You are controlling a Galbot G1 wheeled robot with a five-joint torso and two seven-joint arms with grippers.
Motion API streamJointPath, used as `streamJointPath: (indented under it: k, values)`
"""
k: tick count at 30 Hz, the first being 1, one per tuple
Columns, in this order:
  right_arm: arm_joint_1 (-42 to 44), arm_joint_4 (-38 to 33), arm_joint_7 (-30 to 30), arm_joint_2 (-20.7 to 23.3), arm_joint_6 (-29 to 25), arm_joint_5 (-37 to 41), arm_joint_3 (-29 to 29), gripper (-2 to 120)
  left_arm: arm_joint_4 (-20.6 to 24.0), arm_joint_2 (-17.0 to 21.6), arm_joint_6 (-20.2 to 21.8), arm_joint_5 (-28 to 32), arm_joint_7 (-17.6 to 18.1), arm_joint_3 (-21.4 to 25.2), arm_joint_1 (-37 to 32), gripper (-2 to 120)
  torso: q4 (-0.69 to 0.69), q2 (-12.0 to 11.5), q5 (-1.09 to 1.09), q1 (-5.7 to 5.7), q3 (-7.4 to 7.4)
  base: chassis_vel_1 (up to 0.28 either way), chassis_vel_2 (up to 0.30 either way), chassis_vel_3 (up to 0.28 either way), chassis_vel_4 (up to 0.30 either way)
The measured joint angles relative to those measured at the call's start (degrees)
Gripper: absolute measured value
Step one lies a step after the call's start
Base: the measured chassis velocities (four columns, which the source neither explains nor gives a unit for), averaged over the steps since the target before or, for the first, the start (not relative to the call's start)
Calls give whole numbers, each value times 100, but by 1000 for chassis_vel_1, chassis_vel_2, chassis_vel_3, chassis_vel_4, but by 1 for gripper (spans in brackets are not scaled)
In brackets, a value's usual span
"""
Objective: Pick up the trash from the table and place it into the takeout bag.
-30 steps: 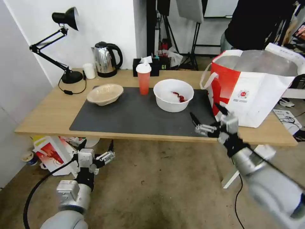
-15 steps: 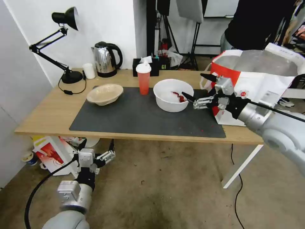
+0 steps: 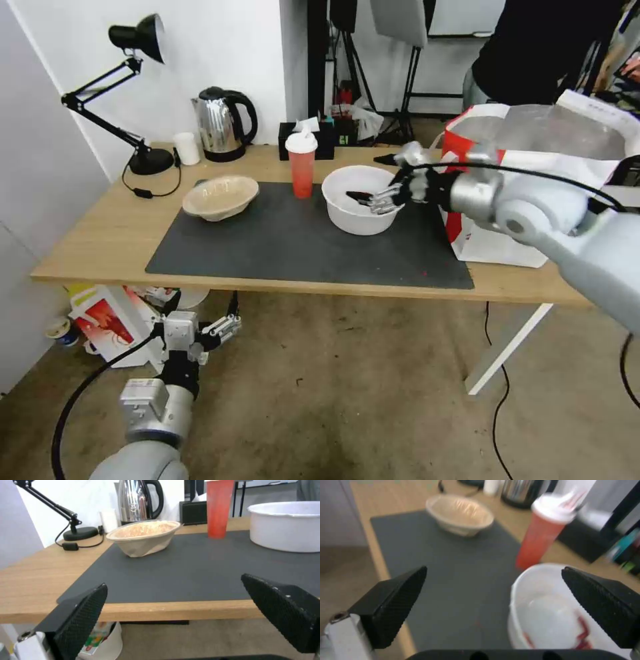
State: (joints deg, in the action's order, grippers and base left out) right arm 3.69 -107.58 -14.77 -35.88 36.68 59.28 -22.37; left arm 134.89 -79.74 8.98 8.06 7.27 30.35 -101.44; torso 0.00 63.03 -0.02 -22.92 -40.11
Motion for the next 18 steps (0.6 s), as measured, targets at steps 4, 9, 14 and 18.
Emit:
streamJointPath:
  k: [4, 9, 14, 18]
  values:
    - [-407, 55, 222, -199, 493, 225, -318, 100, -25, -21, -6, 1, -6, 3, 6, 100, 0, 0, -2, 0, 1, 0, 0, 0, 0]
    - [-629, 264, 551, -452, 547, 304, -648, 100, -47, -19, -19, 9, -5, 7, 22, 100, 0, 0, 2, -1, 0, 0, 0, 0, 0]
    - [-723, 459, 783, -624, 540, 419, -851, 100, -48, -4, 28, 14, 104, -8, 39, 100, 0, 0, 2, 0, 0, 0, 0, 0, 0]
    - [-746, 462, 1274, -681, 525, 745, -989, 100, -42, -1, 59, 13, 124, -8, 34, 100, 0, 0, 2, 0, 0, 0, 0, 0, 0]
